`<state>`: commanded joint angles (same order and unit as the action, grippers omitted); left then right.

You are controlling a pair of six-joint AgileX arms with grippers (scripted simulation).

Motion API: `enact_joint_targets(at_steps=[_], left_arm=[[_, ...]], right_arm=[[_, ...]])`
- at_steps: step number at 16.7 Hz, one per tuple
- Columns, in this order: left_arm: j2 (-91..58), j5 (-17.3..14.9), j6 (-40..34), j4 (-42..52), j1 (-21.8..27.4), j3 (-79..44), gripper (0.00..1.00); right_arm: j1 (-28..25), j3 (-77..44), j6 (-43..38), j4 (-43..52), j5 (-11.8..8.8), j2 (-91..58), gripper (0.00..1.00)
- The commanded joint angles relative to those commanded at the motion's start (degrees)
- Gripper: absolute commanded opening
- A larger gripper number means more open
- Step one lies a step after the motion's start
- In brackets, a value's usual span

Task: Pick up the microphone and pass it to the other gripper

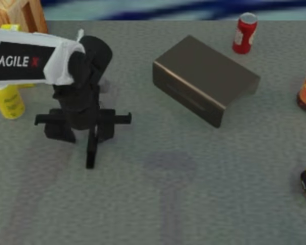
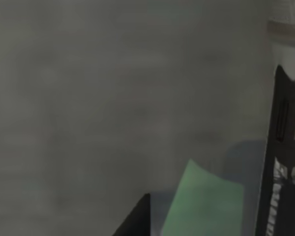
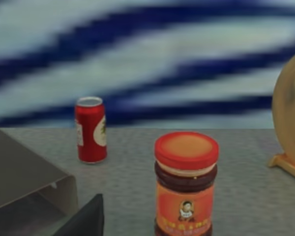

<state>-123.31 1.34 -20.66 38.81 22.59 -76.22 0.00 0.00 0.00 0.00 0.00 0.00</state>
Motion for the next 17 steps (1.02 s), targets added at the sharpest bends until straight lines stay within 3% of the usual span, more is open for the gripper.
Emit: enact_joint_targets(at_steps=[11, 17], left_arm=[[3.38, 0.84, 1.08, 0.70, 0.04, -0.95, 0.00], [6.22, -4.51, 4.90, -14.97, -0.09, 2.50, 0.00]], right_arm=[[0.00, 0.00, 0.00, 0.00, 0.00, 0.00, 1.00], [0.00, 0.00, 0.00, 0.00, 0.00, 0.00, 1.00]])
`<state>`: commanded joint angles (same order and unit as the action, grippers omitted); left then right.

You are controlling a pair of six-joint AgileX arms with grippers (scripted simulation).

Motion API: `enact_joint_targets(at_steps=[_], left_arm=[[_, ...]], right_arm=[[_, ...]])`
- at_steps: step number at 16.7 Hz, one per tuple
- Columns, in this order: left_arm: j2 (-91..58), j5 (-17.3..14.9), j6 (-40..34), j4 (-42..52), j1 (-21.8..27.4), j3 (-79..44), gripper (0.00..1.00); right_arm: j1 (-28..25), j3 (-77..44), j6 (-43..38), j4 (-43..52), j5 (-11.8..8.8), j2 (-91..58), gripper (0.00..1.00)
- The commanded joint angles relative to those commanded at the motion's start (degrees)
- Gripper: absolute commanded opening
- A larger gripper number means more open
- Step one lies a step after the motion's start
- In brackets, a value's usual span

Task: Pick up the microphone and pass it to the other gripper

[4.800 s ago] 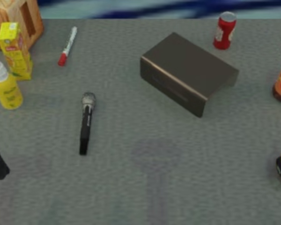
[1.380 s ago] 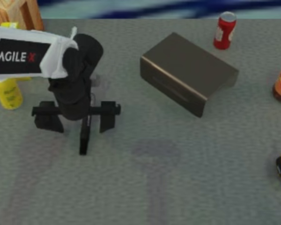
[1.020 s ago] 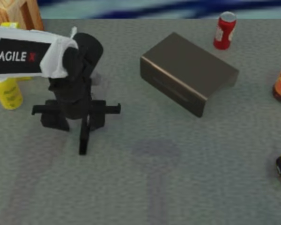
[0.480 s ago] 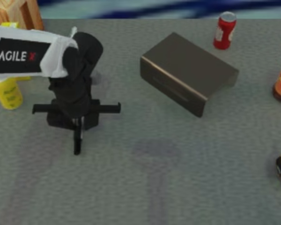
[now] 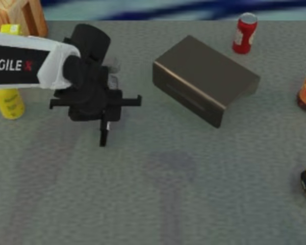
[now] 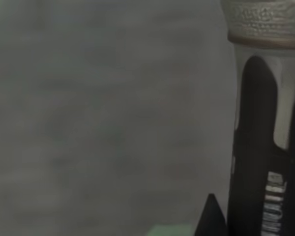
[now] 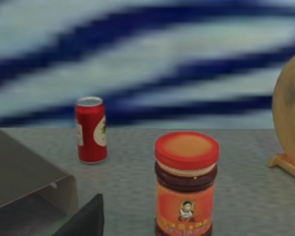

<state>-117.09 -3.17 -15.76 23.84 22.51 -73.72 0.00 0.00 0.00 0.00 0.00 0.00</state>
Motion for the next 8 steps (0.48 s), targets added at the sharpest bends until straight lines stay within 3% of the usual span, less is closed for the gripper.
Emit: enact_joint_targets(at_steps=[8], left_arm=[[8.20, -12.68, 8.85, -38.42, -1.21, 11.38, 0.00]], right_arm=[[0.00, 0.00, 0.00, 0.00, 0.00, 0.00, 1.00]])
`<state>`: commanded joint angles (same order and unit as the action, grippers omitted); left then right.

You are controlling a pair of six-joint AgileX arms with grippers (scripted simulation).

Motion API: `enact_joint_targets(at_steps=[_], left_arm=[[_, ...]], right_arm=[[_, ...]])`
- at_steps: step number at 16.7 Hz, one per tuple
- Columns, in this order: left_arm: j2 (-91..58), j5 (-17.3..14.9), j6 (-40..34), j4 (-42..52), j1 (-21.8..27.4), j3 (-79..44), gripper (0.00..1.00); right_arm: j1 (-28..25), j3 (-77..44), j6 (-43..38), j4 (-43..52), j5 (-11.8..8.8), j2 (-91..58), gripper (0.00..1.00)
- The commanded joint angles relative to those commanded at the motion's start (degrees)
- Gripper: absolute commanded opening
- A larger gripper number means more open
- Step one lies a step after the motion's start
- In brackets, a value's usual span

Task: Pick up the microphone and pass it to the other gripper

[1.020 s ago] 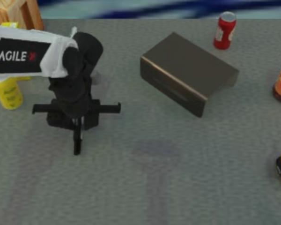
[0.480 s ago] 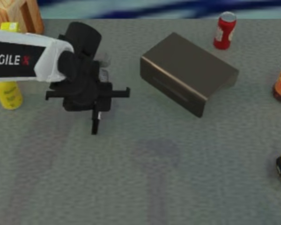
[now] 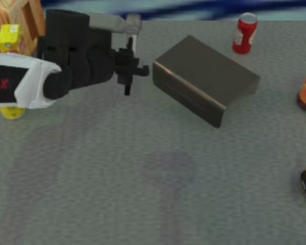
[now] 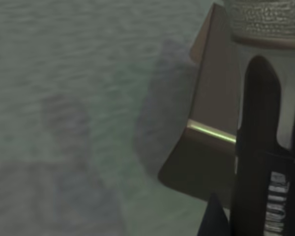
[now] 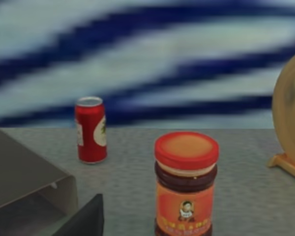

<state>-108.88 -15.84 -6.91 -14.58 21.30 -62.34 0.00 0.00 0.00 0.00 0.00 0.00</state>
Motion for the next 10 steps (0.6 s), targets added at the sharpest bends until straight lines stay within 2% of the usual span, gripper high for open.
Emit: enact_joint_targets(at_steps=[5, 8, 10], left_arm=[[6.43, -7.06, 5.31, -22.29, -0.85, 6.52, 0.00], [9.40, -9.59, 7.39, -29.16, -1.22, 8.73, 0.00], [10.12, -10.18, 7.90, -30.61, -1.30, 9.20, 0.00]], right_arm=[[0.00, 0.00, 0.00, 0.00, 0.00, 0.00, 1.00], [0.00, 0.00, 0.00, 0.00, 0.00, 0.00, 1.00], [0.00, 0.00, 0.00, 0.00, 0.00, 0.00, 1.00]])
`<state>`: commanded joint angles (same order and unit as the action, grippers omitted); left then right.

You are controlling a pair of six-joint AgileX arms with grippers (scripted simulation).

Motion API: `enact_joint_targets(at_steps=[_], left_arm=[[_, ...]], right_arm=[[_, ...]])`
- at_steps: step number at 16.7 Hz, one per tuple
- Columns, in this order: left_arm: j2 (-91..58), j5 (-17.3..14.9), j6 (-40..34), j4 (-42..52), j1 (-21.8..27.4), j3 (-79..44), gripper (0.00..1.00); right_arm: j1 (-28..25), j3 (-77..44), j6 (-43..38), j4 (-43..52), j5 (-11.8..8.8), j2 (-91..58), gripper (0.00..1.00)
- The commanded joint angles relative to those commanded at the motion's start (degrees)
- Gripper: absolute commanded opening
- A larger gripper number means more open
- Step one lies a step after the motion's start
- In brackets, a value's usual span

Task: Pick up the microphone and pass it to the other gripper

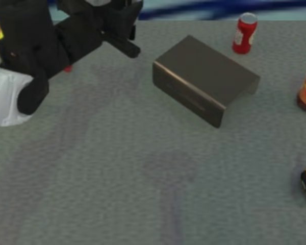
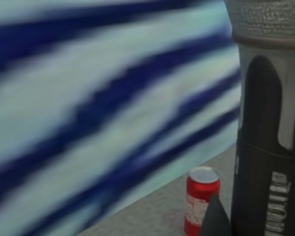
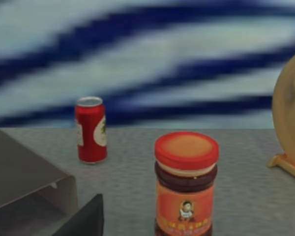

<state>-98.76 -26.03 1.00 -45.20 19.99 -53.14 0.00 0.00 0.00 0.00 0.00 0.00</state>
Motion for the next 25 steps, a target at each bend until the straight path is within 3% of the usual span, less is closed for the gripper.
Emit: enact_joint_targets(at_steps=[5, 7, 15, 25], left_arm=[[-0.09, 0.29, 0.02, 0.13, 0.49, -0.21, 0.00], [1.25, 2.01, 0.01, 0.10, 2.34, 0.64, 0.00], [11.65, 16.62, -0.19, 0.05, 15.55, 7.32, 0.00], [12.15, 17.22, -0.18, 0.02, 16.12, 7.59, 0.00]], right_arm=[[0.00, 0.00, 0.00, 0.00, 0.00, 0.00, 1.00], [0.00, 0.00, 0.00, 0.00, 0.00, 0.00, 1.00], [0.00, 0.00, 0.00, 0.00, 0.00, 0.00, 1.00], [0.00, 0.00, 0.00, 0.00, 0.00, 0.00, 1.00]])
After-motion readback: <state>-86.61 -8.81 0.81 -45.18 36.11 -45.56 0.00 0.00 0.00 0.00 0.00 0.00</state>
